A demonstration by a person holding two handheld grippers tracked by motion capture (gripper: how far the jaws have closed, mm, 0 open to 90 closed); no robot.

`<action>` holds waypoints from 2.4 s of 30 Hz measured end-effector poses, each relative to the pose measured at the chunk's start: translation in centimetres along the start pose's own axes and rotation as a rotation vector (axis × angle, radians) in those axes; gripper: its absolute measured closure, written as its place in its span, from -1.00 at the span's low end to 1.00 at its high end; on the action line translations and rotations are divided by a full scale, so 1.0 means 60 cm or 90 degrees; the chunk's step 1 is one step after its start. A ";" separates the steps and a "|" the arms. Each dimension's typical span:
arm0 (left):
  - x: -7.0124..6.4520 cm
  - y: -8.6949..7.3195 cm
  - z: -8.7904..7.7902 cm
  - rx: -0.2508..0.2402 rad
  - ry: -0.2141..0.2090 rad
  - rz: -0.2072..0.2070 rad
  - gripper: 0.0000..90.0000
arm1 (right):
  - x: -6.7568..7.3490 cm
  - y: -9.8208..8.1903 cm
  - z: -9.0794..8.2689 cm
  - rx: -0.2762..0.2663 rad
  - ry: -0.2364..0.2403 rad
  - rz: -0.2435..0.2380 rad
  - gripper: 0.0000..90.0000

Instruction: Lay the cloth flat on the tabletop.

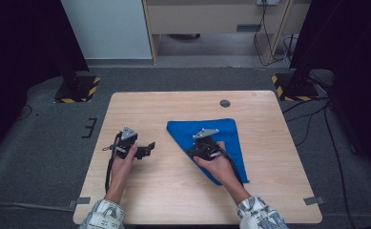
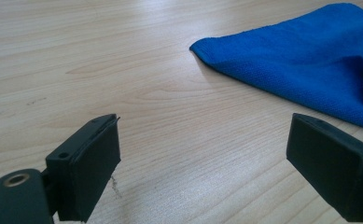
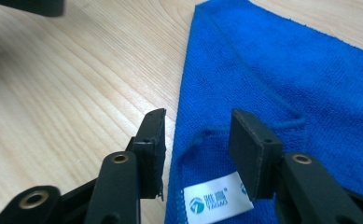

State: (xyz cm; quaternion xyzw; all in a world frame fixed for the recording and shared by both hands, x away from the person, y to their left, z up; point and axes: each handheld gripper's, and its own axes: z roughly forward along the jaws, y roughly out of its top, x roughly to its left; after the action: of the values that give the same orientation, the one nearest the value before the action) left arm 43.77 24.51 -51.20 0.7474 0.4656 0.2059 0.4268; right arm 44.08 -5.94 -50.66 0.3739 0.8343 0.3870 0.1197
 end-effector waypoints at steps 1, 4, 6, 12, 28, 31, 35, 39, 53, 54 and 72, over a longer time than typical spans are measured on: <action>0.000 0.000 0.000 -0.002 0.001 -0.001 -0.80 | 0.000 0.001 0.004 0.003 -0.004 0.001 0.26; 0.002 0.001 -0.001 -0.004 0.001 -0.002 -0.80 | 0.003 0.003 0.011 0.010 -0.004 -0.004 0.48; 0.003 0.001 -0.002 -0.005 0.002 -0.005 -0.80 | 0.004 0.003 0.015 0.016 -0.007 -0.007 0.66; 0.007 0.001 -0.004 -0.008 0.004 -0.008 -0.80 | 0.010 0.005 0.009 0.015 0.007 -0.010 0.97; 0.043 -0.003 -0.022 -0.021 0.018 -0.045 -0.80 | 0.162 0.005 0.012 0.016 0.141 -0.102 0.98; 0.046 -0.003 -0.025 -0.024 0.019 -0.049 -0.80 | 0.184 0.002 0.019 0.019 0.158 -0.111 0.98; 0.049 -0.004 -0.027 -0.024 0.021 -0.050 -0.80 | 0.208 -0.005 0.031 0.026 0.174 -0.121 0.98; 0.051 -0.005 -0.026 -0.023 0.022 -0.051 -0.80 | 0.218 -0.011 0.032 0.031 0.180 -0.128 0.98; 0.050 -0.003 -0.027 -0.026 0.023 -0.047 -0.80 | 0.245 -0.022 0.024 -0.002 0.202 -0.137 0.53; 0.049 -0.003 -0.026 -0.025 0.024 -0.045 -0.80 | 0.244 -0.021 0.025 -0.005 0.197 -0.134 0.40; 0.019 0.039 0.017 -0.010 -0.011 0.008 -0.80 | 0.227 -0.029 0.018 -0.010 0.138 -0.137 -0.63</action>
State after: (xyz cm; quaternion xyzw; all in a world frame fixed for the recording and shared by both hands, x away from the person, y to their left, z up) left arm 46.27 24.55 -49.92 0.7484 0.4558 0.2060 0.4356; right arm 34.29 3.69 -51.45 0.2377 0.8743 0.4168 0.0728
